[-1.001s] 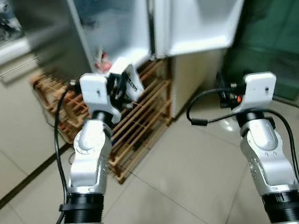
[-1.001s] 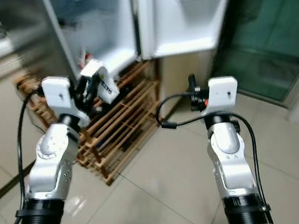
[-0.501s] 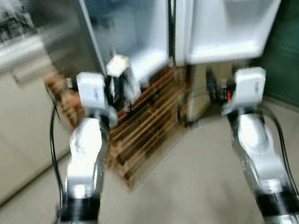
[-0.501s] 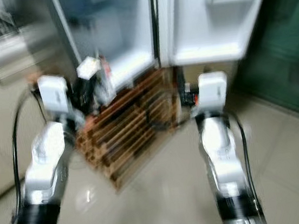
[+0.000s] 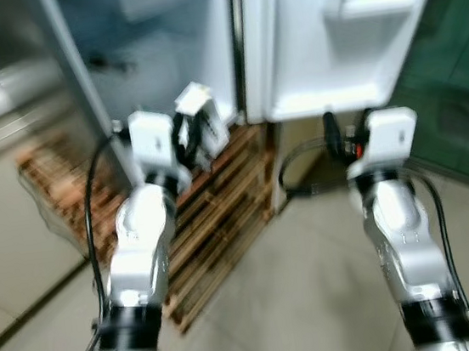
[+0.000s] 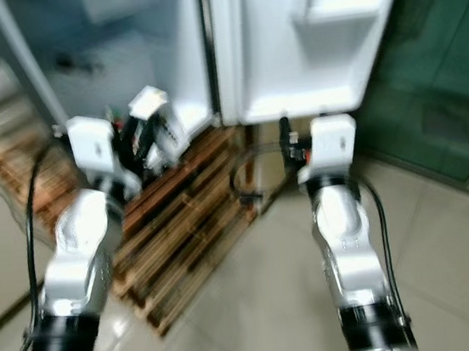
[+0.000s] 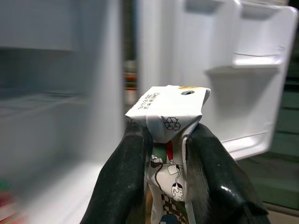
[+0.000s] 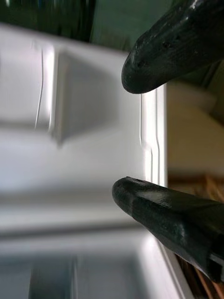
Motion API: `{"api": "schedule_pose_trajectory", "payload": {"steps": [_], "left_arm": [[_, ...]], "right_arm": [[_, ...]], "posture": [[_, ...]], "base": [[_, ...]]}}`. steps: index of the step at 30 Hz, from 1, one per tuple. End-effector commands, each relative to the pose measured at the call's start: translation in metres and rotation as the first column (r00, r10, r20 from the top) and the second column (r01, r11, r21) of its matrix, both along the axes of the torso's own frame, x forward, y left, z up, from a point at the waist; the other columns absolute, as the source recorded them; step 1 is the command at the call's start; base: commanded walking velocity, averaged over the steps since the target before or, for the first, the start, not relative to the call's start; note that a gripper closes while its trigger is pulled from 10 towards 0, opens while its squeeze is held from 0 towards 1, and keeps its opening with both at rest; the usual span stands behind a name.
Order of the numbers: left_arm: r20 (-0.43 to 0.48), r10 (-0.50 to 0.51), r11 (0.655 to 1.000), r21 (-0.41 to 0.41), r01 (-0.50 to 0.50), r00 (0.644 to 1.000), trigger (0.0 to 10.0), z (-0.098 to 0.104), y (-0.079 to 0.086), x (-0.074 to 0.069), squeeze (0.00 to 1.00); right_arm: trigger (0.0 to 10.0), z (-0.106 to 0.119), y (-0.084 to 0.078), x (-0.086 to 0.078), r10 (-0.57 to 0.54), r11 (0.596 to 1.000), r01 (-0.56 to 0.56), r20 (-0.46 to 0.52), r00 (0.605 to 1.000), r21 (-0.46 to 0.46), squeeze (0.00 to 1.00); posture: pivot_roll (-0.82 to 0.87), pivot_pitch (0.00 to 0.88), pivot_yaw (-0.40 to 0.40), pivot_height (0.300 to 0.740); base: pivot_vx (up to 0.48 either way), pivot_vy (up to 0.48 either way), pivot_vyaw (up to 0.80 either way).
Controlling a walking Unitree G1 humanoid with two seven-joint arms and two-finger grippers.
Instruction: Restocking fridge
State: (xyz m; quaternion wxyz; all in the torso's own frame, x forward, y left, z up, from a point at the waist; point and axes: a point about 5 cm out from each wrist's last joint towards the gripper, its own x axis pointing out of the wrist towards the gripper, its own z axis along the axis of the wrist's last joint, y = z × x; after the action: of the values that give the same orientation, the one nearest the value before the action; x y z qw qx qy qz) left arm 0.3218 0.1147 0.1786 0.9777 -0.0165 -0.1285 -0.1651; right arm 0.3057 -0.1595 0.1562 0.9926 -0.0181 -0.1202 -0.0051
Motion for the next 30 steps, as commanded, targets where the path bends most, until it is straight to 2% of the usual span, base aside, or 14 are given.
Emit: {"api": "schedule_pose_trajectory", "payload": {"steps": [1, 5, 10, 17, 21, 27, 30], "left_arm": [[0.013, -0.032, 1.0, 0.0, 0.032, 0.999, 10.0, 0.006, -0.01, 0.001, 0.0], [0.0, 0.04, 0.998, 0.042, -0.04, 0.999, 10.0, 0.004, -0.005, 0.006, 0.0], [-0.006, 0.01, 1.0, 0.028, -0.009, 1.0, 10.0, 0.004, -0.008, 0.006, 0.0], [0.005, -0.029, 0.999, 0.031, 0.029, 1.0, 10.0, 0.006, -0.019, 0.005, 0.0], [0.006, -0.044, 0.998, 0.034, 0.044, 0.999, 10.0, 0.007, -0.021, 0.004, 0.0], [0.003, -0.059, 0.998, 0.028, 0.059, 0.998, 10.0, 0.007, -0.022, 0.003, 0.0], [0.012, -0.072, 0.997, -0.009, 0.072, 0.997, 10.0, 0.009, -0.023, 0.002, 0.0]], "right_arm": [[10.0, 0.003, -0.008, -0.001, -0.03, 1.0, 0.03, 0.015, 0.999, -0.005, 0.0], [10.0, 0.003, -0.008, -0.001, -0.029, 1.0, 0.029, 0.016, 0.999, -0.002, 0.0], [10.0, 0.002, -0.007, -0.001, -0.025, 1.0, 0.025, 0.014, 1.0, -0.005, 0.0], [10.0, 0.002, -0.006, 0.0, -0.018, 1.0, 0.018, 0.009, 1.0, -0.025, 0.0], [10.0, 0.001, -0.005, 0.0, -0.012, 0.999, 0.012, 0.004, 1.0, -0.037, 0.0], [10.0, 0.0, -0.002, -0.001, -0.004, 0.999, 0.004, -0.002, 1.0, -0.037, 0.0], [10.0, -0.001, -0.001, -0.001, 0.001, 0.999, -0.001, -0.003, 1.0, -0.036, 0.0]], "posture": [[-0.09, 0.0, 0.017, 0.74], [-0.09, 0.0, 0.017, 0.74], [-0.09, 0.0, 0.017, 0.74], [-0.09, 0.0, 0.018, 0.74], [-0.1, 0.0, 0.021, 0.74], [-0.09, 0.0, 0.026, 0.74], [-0.09, 0.0, 0.028, 0.74]], "base": [[0.341, 0.0, 0.0], [0.0, 0.0, 0.0], [0.0, 0.0, 0.0], [0.477, 0.0, 0.0], [0.433, 0.0, 0.74], [0.405, -0.251, 0.73], [0.379, -0.289, 0.72]]}}
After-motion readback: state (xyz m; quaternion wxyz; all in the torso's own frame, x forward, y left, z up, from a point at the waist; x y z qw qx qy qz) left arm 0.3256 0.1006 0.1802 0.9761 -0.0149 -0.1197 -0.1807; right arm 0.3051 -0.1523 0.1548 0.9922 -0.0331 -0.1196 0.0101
